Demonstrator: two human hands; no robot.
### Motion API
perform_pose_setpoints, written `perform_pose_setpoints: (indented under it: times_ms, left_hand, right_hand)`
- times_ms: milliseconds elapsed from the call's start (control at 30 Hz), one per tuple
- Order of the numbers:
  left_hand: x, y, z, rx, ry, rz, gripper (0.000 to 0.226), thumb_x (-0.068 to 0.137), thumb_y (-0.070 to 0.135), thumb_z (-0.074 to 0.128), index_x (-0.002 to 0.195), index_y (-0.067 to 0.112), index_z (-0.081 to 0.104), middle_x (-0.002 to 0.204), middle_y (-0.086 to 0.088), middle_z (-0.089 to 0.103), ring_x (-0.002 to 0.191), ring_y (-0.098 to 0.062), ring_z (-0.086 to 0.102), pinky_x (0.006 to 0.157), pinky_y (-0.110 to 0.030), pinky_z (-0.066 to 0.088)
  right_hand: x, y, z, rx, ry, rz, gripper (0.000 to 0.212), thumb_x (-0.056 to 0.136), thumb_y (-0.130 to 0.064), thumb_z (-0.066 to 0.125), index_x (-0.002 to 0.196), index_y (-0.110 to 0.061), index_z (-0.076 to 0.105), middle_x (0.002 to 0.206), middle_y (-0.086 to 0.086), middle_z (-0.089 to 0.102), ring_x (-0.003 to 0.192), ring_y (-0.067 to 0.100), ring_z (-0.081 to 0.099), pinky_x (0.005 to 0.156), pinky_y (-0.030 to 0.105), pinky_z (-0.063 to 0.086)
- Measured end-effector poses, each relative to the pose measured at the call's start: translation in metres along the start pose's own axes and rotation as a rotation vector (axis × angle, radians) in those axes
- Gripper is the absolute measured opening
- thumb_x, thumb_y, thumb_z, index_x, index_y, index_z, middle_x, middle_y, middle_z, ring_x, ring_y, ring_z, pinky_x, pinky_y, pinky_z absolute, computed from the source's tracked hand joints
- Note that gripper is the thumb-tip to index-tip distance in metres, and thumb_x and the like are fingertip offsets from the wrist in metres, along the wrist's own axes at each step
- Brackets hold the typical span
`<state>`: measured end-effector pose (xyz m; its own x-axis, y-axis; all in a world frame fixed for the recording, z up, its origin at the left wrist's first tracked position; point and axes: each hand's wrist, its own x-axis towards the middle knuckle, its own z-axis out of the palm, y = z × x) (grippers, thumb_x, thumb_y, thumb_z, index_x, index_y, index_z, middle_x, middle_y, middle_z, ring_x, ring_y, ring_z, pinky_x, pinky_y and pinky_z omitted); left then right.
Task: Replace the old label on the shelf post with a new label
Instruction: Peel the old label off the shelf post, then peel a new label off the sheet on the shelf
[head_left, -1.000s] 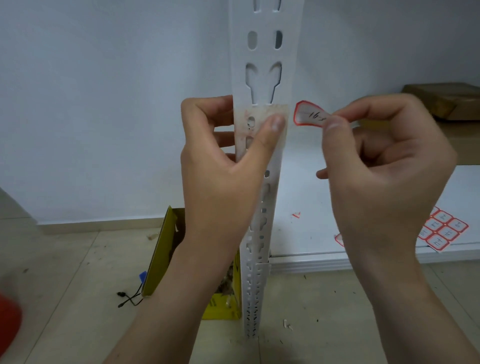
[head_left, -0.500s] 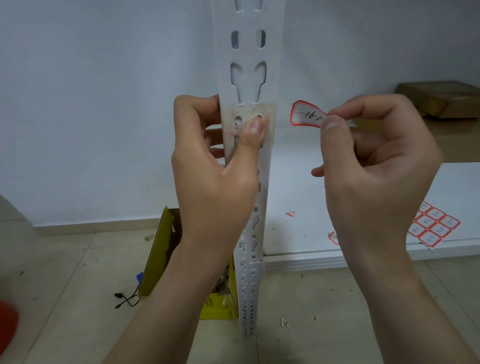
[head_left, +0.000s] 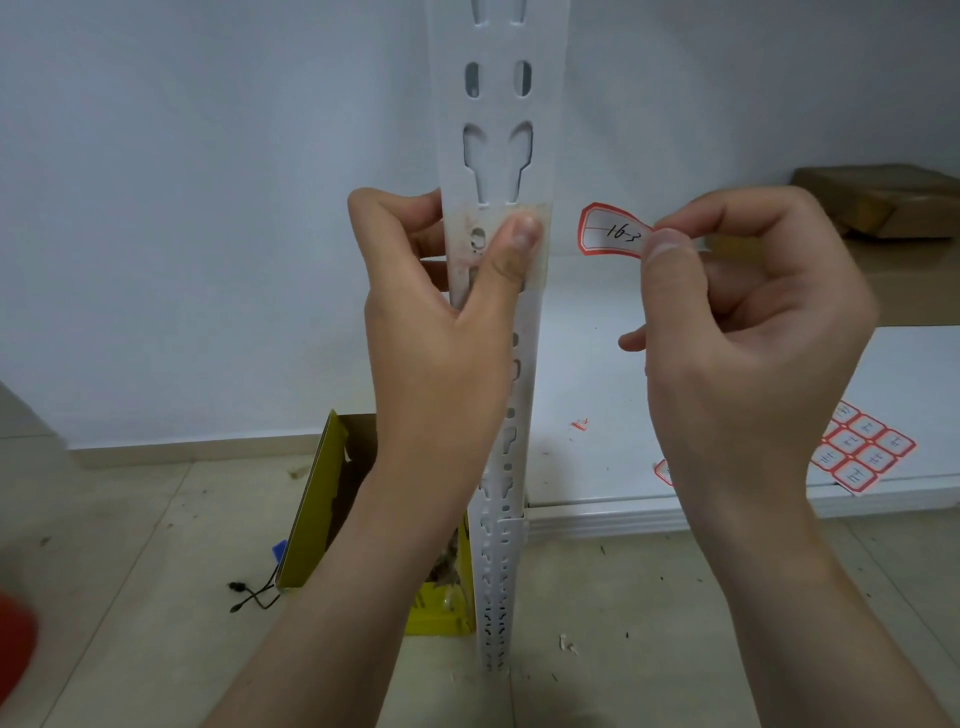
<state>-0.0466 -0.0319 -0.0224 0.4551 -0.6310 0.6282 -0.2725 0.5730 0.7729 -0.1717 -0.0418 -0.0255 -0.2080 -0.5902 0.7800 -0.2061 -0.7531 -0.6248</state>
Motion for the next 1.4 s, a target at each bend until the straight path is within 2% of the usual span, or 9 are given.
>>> perform_pose_setpoints:
  times_ms: [233,400,567,700,867,1100,1267,1333,1400]
  left_hand:
    - [0.005,0.003,-0.011,0.081,-0.006,0.047,0.029,0.092,0.028,0.076,0.095,0.026,0.048,0.097,0.000,0.073,0.086,-0.019,0.075,0.072,-0.037,0.064]
    - [0.006,-0.001,-0.021,0.137,-0.053,0.121,0.022,0.095,0.017,0.073,0.103,0.018,0.053,0.104,0.000,0.075,0.098,-0.015,0.075,0.088,-0.039,0.061]
    - [0.004,-0.002,-0.025,0.094,-0.097,0.050,0.017,0.098,0.012,0.068,0.110,0.015,0.055,0.112,0.001,0.075,0.106,-0.016,0.074,0.093,-0.045,0.059]
    - [0.002,-0.001,-0.019,0.062,-0.066,-0.030,0.023,0.097,0.019,0.070,0.110,0.019,0.050,0.113,-0.001,0.073,0.105,-0.020,0.073,0.091,-0.049,0.060]
    - [0.002,0.001,-0.014,0.044,-0.040,-0.064,0.026,0.097,0.026,0.071,0.105,0.025,0.047,0.113,-0.004,0.071,0.103,-0.026,0.073,0.086,-0.045,0.062]
    - [0.004,0.001,-0.004,0.073,0.023,-0.094,0.041,0.086,0.040,0.080,0.101,0.028,0.044,0.106,-0.002,0.070,0.093,-0.016,0.073,0.077,-0.032,0.064]
    - [-0.004,-0.002,0.014,0.072,0.135,0.023,0.047,0.089,0.028,0.080,0.110,0.010,0.042,0.098,0.007,0.057,0.085,0.001,0.062,0.073,-0.012,0.051]
    - [-0.010,-0.007,0.021,0.088,0.168,0.087,0.046,0.094,0.016,0.074,0.119,-0.003,0.040,0.107,0.004,0.052,0.094,0.004,0.059,0.079,-0.011,0.049]
    - [-0.017,-0.015,0.028,0.200,0.220,0.158,0.056,0.094,0.012,0.072,0.132,-0.011,0.038,0.130,-0.014,0.047,0.119,-0.009,0.054,0.097,-0.024,0.048]
  right_hand:
    - [0.000,0.000,-0.001,0.005,-0.010,0.004,0.019,0.099,-0.005,0.061,0.090,-0.021,0.056,0.081,0.016,0.056,0.050,0.035,0.053,0.042,0.047,0.043]
    - [0.000,0.000,0.000,0.023,-0.018,0.016,0.022,0.099,-0.008,0.061,0.089,-0.028,0.055,0.074,0.017,0.055,0.049,0.032,0.052,0.043,0.047,0.046]
    - [0.000,0.000,0.002,0.032,-0.028,0.036,0.024,0.099,-0.007,0.061,0.088,-0.028,0.056,0.070,0.016,0.053,0.049,0.032,0.051,0.043,0.048,0.047]
    - [-0.001,0.000,0.004,0.026,-0.030,0.042,0.026,0.099,-0.005,0.061,0.087,-0.028,0.056,0.074,0.018,0.055,0.049,0.035,0.051,0.043,0.049,0.046]
    - [-0.002,0.001,0.002,0.035,-0.024,0.056,0.024,0.098,-0.006,0.061,0.087,-0.026,0.056,0.067,0.018,0.052,0.048,0.035,0.049,0.043,0.049,0.046]
    - [-0.001,0.004,-0.004,0.035,-0.024,0.080,0.025,0.097,-0.006,0.061,0.085,-0.027,0.056,0.061,0.018,0.049,0.045,0.034,0.047,0.044,0.052,0.047]
    - [0.001,0.015,-0.016,0.048,-0.053,0.225,0.021,0.098,-0.005,0.060,0.084,-0.021,0.060,0.056,0.024,0.046,0.047,0.042,0.041,0.042,0.052,0.044]
    - [0.000,0.024,-0.024,0.020,-0.078,0.280,0.020,0.099,-0.006,0.060,0.085,-0.019,0.062,0.055,0.025,0.045,0.050,0.046,0.041,0.043,0.052,0.044]
    - [-0.001,0.035,-0.036,-0.031,-0.108,0.328,0.016,0.099,-0.009,0.061,0.086,-0.017,0.064,0.055,0.025,0.045,0.051,0.047,0.042,0.044,0.053,0.047]
